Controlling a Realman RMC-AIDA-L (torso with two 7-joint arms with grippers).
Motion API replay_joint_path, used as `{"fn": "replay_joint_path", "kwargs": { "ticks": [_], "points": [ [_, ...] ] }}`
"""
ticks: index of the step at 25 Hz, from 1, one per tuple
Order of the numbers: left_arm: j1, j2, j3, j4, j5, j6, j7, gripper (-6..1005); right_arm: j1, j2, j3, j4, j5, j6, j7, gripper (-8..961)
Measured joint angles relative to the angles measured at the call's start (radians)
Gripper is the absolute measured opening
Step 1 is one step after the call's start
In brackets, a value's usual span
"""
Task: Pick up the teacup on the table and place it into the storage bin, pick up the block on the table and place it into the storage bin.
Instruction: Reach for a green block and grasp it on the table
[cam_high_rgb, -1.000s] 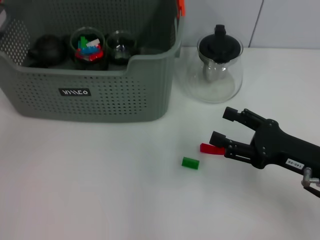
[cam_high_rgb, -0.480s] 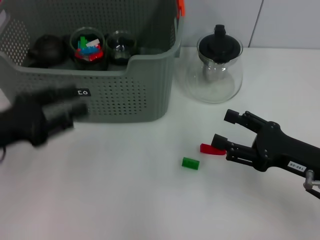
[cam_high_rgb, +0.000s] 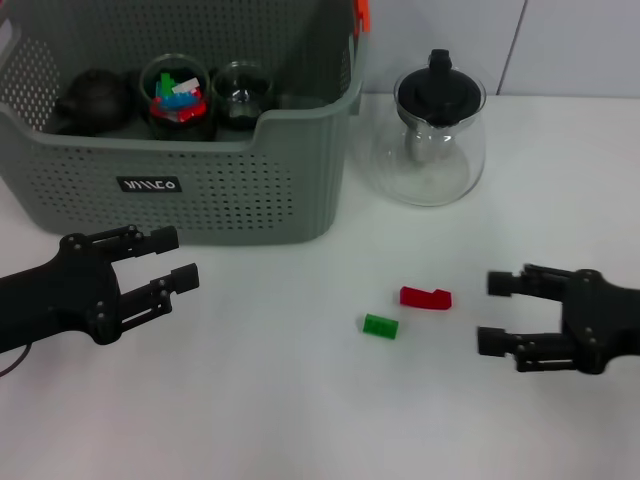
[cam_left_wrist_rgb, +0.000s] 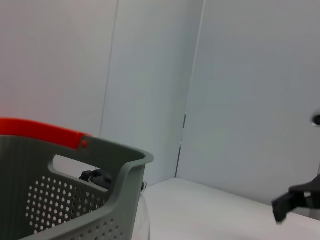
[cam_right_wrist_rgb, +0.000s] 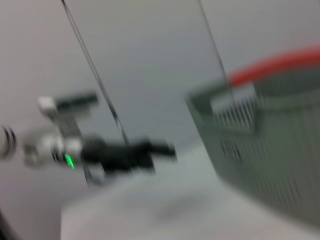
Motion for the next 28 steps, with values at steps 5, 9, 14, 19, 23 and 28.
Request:
{"fn": "replay_joint_path", "kwargs": {
  "ticks": [5, 9, 14, 19, 23, 28],
  "points": [
    [-0.001, -0.002, 0.000, -0.002, 0.003, -0.003, 0.006, 523, 0.101, 0.001, -0.003, -0.245, -0.269, -0.071, 0.307, 863],
    [-0.005, -0.004, 0.000, -0.002, -0.001, -0.002, 0.008, 524, 0.267, 0.007, -0.013, -0.313, -0.454, -0.137, 0.450, 860],
    [-0.005, -0.003, -0.001, -0.004, -0.002, 0.003, 0.008, 524, 0.498, 0.047, -0.115, -0.305, -0.705, -0.116, 0.683, 857],
    [0.000, -0.004, -0.012, -0.014, -0.002, 0.001, 0.008, 525, 0.560, 0.056, -0.302, -0.300, -0.717, -0.044, 0.837, 854],
    [0.002, -0.005, -0.014, -0.017, -0.002, 0.003, 0.009, 525, 0.566, 0.062, -0.453, -0.292, -0.705, 0.053, 0.884, 851],
    [-0.002, -0.005, -0.030, -0.037, -0.002, -0.004, 0.009, 526, 0.555, 0.052, -0.599, -0.197, -0.607, 0.218, 0.917, 848]
  ]
}}
